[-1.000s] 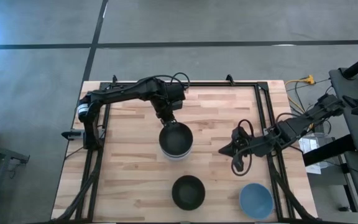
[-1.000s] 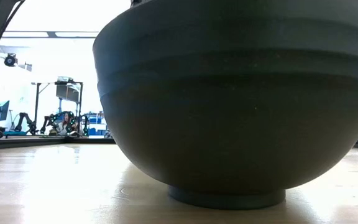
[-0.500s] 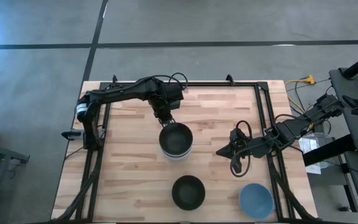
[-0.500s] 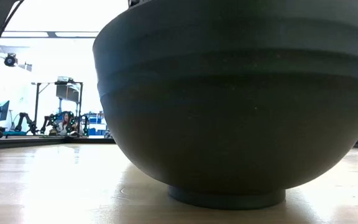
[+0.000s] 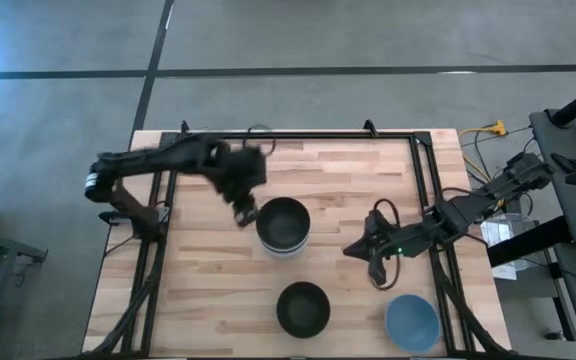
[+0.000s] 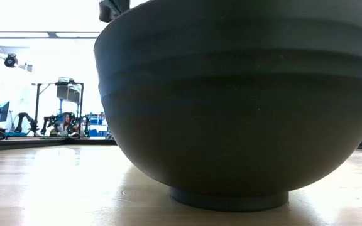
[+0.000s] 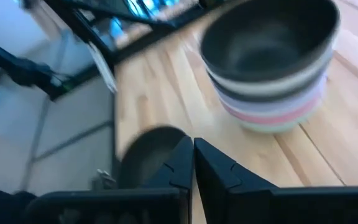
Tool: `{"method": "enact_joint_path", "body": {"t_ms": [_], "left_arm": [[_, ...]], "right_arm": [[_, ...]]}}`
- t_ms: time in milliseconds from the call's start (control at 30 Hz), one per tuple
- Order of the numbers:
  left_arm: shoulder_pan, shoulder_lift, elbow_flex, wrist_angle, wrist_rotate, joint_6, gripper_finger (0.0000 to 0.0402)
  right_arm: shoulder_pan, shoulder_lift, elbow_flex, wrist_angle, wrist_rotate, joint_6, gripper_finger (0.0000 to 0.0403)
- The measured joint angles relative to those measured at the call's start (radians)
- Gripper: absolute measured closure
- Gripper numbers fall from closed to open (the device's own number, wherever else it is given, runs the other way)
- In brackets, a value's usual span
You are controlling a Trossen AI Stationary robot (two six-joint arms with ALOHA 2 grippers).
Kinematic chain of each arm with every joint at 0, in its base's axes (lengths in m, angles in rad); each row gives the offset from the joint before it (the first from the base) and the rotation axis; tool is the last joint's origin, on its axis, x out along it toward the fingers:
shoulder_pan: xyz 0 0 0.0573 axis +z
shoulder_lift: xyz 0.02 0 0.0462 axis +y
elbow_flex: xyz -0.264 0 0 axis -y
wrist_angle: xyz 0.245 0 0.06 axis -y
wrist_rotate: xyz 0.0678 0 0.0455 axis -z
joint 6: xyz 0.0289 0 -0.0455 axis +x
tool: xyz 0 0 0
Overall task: Nest bowls inside each other
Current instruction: Stack the black bowl on top of the other black bowl
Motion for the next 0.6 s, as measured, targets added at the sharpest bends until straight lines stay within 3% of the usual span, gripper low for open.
{"method": "enact_joint_path", "body": {"t_ms": [133,233,400,533,600], "left_arm": [[-0.169,-0.094,-0.151,0.084,-0.053,-0.145,0.0389],[-0.312,-0.161,-0.303,0.236,-0.114,-0.292,0.0389],[-0.506,-0.21,-0.545,0.688,-0.211,-0.535,0.0389],[-0.582,-0.182,-0.682,1.087,-0.317,-0.589,0.0389],[-0.595,-0.153,-0.722,1.194,-0.345,-0.609,0.0389]], "right_arm": [[0.0,0.041,-0.02,-0.042,-0.014,0.028,0.0374],[-0.003,0.067,-0.039,-0.033,-0.077,0.042,0.0345],[-0.007,0.139,-0.055,-0.032,-0.169,0.036,0.028],[-0.007,0.214,-0.056,-0.022,-0.177,0.017,0.0239],[-0.01,0.254,-0.056,-0.02,-0.201,0.051,0.0224]]}}
